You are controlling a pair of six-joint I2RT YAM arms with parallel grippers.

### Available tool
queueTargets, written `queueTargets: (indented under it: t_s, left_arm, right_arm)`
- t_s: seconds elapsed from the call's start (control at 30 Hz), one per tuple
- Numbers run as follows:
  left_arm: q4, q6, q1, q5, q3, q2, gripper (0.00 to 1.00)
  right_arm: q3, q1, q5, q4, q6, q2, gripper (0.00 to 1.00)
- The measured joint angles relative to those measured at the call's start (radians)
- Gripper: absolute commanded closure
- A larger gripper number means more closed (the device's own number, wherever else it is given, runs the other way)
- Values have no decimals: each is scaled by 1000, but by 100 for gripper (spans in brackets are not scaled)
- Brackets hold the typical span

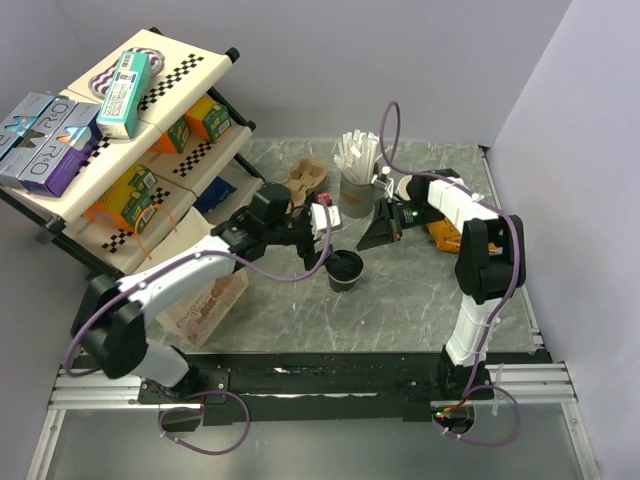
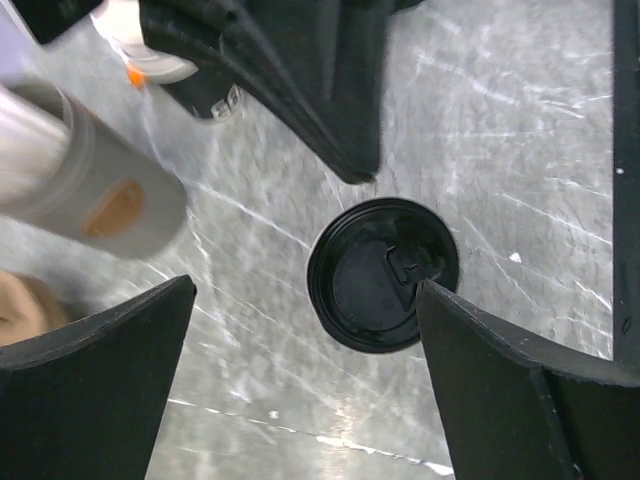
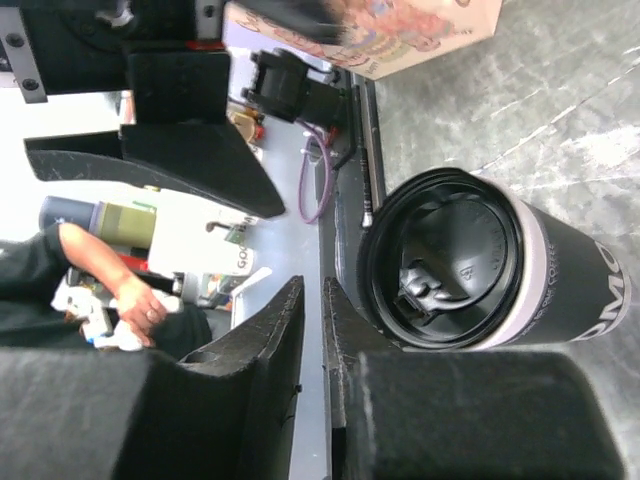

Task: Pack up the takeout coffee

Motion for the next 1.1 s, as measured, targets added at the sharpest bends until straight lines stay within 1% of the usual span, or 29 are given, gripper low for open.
queueTargets:
  t_s: [0.07, 0.1, 0.13, 0.2, 0.23, 0.27, 0.3, 0.33, 0.4, 0.47, 0.57, 0.7, 0.83, 0.93, 1.03, 1.07, 1.1]
  left_arm:
    - [-26, 38, 0, 18, -4, -49, 3]
    - [-36, 54, 0, 26, -3, -63, 4]
    - [-61, 80, -1, 39, 3, -77, 5]
    - [-116, 124, -2, 62, 32, -74, 9]
    - [-148, 148, -3, 75, 54, -61, 10]
    - [-175, 170, -4, 84, 75, -46, 14]
    - [-204, 190, -6, 92, 100, -26, 15]
    - [-225, 206, -10, 94, 122, -4, 15]
    - [-243, 217, -18, 82, 138, 21, 13]
    - [-250, 216, -26, 63, 138, 26, 11]
    - [-292, 248, -31, 29, 172, 24, 10]
    - [-353, 289, -32, 13, 289, 23, 10]
    - [-356, 260, -53, 22, 374, 2, 11]
    - [-370, 215, -117, 33, 380, -32, 10]
    - [-356, 134, -202, 31, 333, -56, 17]
    - [-359, 103, -224, 32, 330, -51, 24]
    - [-361, 79, -238, 34, 335, -31, 25]
  right_arm:
    - [-5, -11, 3, 33, 81, -32, 69]
    - [-23, -17, 23, 99, 155, -65, 64]
    - [-54, -23, 61, 199, 235, -111, 57]
    - [-144, -29, 150, 406, 402, -239, 51]
    - [-182, -32, 203, 487, 470, -306, 46]
    - [-205, -34, 241, 549, 517, -357, 45]
    - [-225, -36, 290, 618, 568, -416, 43]
    - [-233, -36, 330, 678, 612, -467, 39]
    - [-233, -36, 393, 779, 676, -543, 39]
    - [-233, -36, 431, 836, 711, -590, 38]
    - [-237, -36, 477, 864, 737, -630, 38]
    - [-237, -37, 536, 830, 733, -648, 38]
    - [-237, -54, 613, 775, 717, -677, 40]
    - [-227, -123, 649, 734, 740, -700, 41]
    - [-209, -218, 672, 698, 774, -708, 43]
    - [-203, -263, 684, 689, 780, -708, 44]
    - [-199, -287, 697, 675, 787, -708, 44]
